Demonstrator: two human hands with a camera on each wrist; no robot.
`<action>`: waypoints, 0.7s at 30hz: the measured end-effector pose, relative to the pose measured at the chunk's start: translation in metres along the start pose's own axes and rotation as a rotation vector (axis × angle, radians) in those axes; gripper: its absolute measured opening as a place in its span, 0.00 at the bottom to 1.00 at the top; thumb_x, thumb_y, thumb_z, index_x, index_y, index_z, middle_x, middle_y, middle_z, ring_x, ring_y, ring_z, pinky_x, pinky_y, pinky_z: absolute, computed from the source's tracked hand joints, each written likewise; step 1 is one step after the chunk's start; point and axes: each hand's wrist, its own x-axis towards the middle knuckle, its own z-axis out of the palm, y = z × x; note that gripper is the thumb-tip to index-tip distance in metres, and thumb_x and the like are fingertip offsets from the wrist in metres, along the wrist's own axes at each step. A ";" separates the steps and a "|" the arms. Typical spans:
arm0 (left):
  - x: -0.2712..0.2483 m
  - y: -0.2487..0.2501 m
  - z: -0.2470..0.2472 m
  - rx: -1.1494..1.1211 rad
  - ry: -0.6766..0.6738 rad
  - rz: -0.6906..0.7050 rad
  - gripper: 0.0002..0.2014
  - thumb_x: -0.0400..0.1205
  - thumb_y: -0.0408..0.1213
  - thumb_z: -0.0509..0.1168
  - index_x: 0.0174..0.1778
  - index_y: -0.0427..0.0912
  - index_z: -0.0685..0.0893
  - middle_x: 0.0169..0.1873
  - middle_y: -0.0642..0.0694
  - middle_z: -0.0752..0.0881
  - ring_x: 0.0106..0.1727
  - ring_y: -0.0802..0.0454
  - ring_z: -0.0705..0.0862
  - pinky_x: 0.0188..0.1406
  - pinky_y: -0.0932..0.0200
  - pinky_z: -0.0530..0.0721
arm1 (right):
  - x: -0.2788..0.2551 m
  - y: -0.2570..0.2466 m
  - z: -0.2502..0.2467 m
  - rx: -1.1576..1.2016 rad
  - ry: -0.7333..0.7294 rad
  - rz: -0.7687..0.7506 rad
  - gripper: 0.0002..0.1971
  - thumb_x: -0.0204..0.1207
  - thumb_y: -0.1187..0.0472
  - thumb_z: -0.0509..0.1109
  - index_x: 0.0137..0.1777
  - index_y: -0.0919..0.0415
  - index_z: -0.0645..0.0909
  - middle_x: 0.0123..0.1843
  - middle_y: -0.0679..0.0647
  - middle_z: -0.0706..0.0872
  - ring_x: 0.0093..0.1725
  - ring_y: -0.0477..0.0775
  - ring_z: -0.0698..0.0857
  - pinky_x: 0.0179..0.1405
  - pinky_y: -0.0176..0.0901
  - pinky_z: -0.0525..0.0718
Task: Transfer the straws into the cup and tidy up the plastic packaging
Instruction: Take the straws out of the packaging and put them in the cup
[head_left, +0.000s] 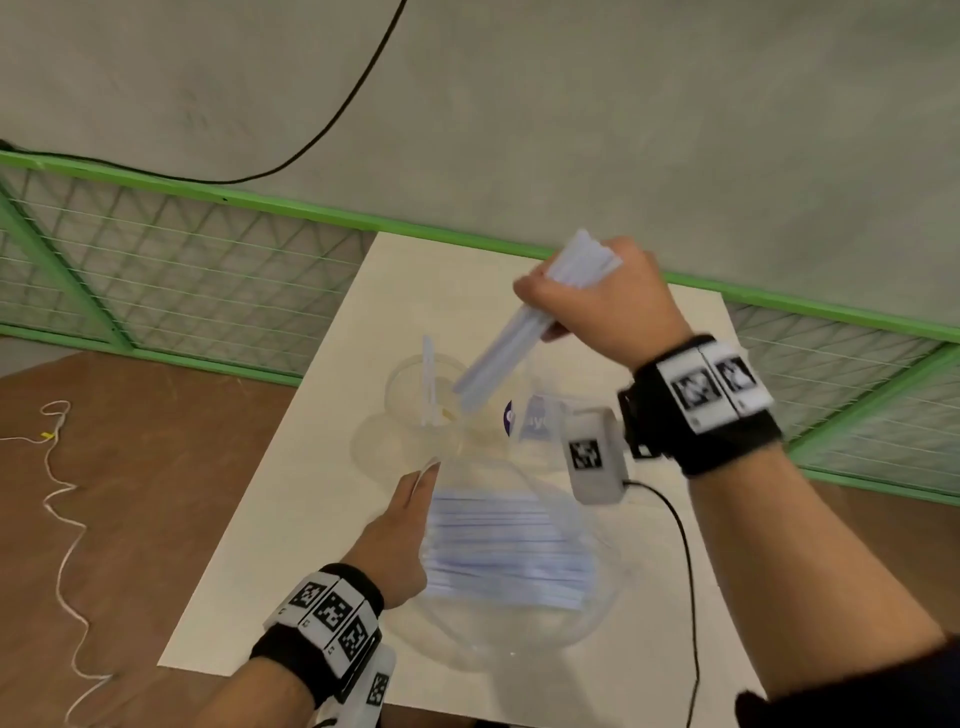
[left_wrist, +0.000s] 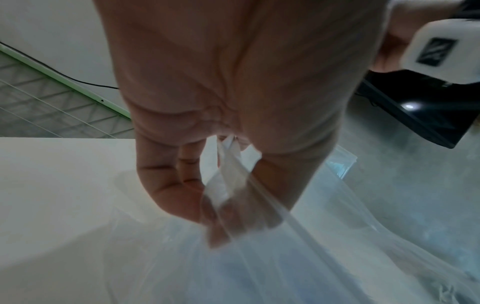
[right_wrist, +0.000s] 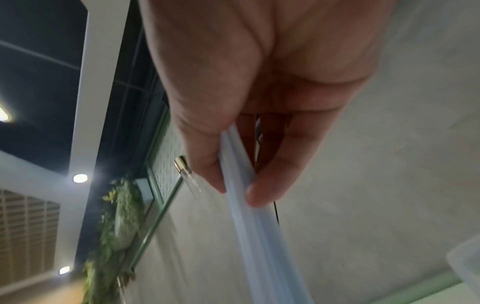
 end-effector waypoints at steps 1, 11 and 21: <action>0.000 0.000 0.000 -0.003 -0.001 -0.003 0.55 0.71 0.19 0.62 0.84 0.56 0.35 0.81 0.59 0.46 0.28 0.55 0.74 0.21 0.67 0.70 | 0.012 -0.005 0.009 -0.025 -0.009 0.001 0.06 0.69 0.59 0.79 0.35 0.61 0.88 0.33 0.55 0.91 0.29 0.51 0.91 0.35 0.47 0.92; -0.002 0.000 -0.001 -0.018 0.011 -0.008 0.55 0.72 0.19 0.63 0.84 0.55 0.35 0.81 0.56 0.47 0.26 0.55 0.72 0.21 0.68 0.69 | 0.060 0.035 0.094 -0.447 -0.472 0.258 0.43 0.57 0.30 0.80 0.61 0.65 0.81 0.56 0.56 0.90 0.38 0.51 0.92 0.50 0.53 0.91; -0.001 -0.001 0.003 -0.030 0.008 -0.005 0.56 0.70 0.19 0.63 0.84 0.56 0.34 0.82 0.58 0.44 0.33 0.50 0.78 0.23 0.69 0.70 | 0.009 0.015 0.048 -0.323 -0.093 -0.165 0.13 0.72 0.63 0.70 0.57 0.55 0.84 0.49 0.46 0.88 0.37 0.41 0.83 0.49 0.32 0.78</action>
